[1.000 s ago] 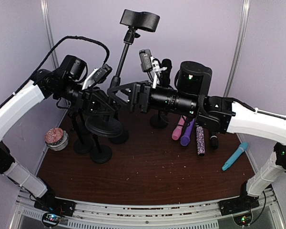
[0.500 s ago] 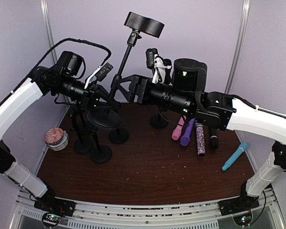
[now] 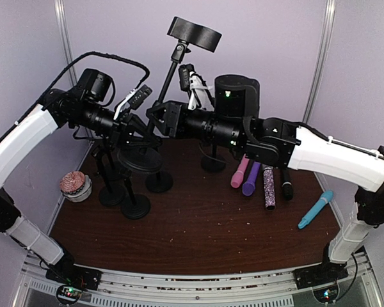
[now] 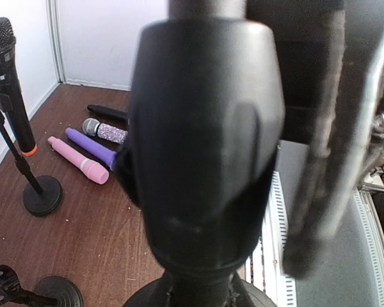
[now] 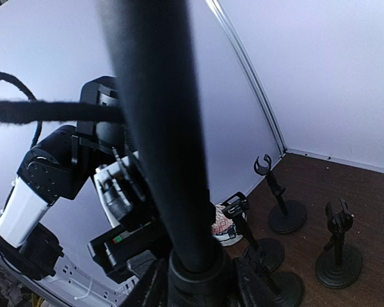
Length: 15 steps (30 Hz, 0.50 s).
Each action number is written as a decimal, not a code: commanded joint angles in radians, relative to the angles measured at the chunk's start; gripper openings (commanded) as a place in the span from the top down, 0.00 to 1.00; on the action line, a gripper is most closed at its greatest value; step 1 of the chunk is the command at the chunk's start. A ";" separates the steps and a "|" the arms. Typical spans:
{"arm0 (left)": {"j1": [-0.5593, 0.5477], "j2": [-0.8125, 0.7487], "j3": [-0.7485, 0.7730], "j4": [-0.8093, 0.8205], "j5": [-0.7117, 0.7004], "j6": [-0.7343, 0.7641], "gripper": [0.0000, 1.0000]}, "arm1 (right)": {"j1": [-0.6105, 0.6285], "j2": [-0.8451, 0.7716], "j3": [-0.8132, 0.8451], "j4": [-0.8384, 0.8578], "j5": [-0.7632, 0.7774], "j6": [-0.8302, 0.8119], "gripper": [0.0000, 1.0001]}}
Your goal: Remove the microphone from the stand
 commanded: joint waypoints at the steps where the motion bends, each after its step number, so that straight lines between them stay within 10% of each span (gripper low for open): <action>1: 0.005 0.008 0.045 0.031 0.058 0.024 1.00 | -0.014 -0.005 0.015 0.030 -0.102 -0.010 0.73; 8: 0.006 0.007 0.057 0.010 0.181 0.019 1.00 | -0.055 -0.086 -0.088 0.183 -0.323 -0.004 0.99; 15: 0.005 0.012 0.053 0.007 0.317 -0.006 1.00 | -0.061 -0.122 -0.099 0.294 -0.594 -0.029 1.00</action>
